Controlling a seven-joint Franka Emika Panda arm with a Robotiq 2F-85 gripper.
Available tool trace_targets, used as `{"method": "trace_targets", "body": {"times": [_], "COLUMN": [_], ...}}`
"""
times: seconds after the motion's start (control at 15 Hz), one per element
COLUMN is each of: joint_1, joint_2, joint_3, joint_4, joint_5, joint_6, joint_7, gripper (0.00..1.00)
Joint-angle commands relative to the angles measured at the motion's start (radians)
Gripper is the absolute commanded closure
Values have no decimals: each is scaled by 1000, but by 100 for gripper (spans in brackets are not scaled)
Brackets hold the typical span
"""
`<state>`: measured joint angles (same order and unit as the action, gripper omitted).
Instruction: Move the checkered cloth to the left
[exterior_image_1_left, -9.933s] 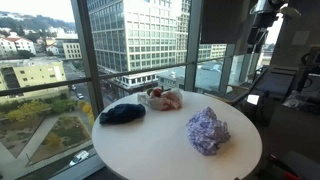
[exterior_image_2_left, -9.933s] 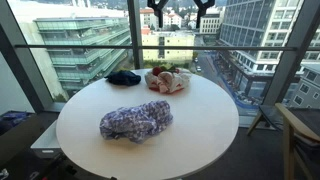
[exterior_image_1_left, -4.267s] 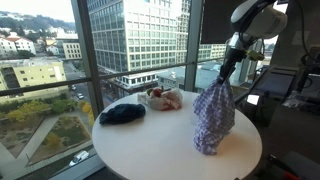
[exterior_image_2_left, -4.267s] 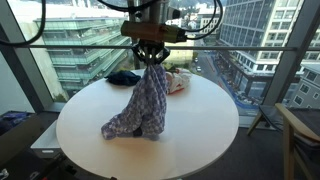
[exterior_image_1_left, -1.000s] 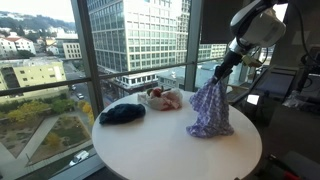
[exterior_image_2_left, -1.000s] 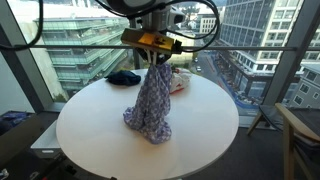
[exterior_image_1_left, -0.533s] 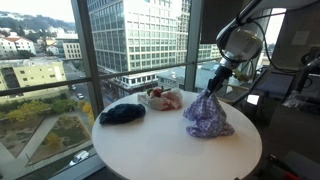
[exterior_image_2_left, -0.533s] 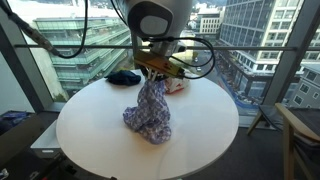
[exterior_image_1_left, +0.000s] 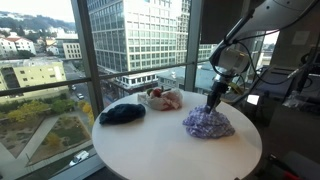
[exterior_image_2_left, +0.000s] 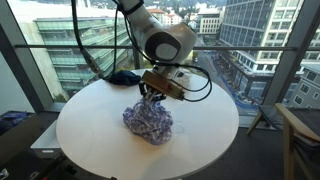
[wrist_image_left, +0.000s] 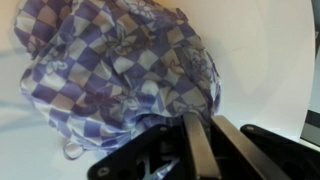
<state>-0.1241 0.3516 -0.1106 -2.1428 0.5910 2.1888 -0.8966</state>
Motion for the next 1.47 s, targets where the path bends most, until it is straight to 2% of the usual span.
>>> {"method": "trace_targets", "body": {"times": [0.0,0.07,0.2,0.4,0.73,1.0,1.4], "joint_1": [-32,-28,5,21,19,24,30], "joint_2": [77,84,73,49,1,-55,-102], "joint_3": [40,43,29,36,79,103,132], "joint_4": [66,66,34,5,-35,-87,-134], "joint_5": [-109,-155,-315,-493,-604,-654,-678], "joint_6": [-68,-67,-23,7,59,114,137], "joint_7": [46,65,123,188,206,199,168], "gripper": [87,64,60,38,1,0,0]}}
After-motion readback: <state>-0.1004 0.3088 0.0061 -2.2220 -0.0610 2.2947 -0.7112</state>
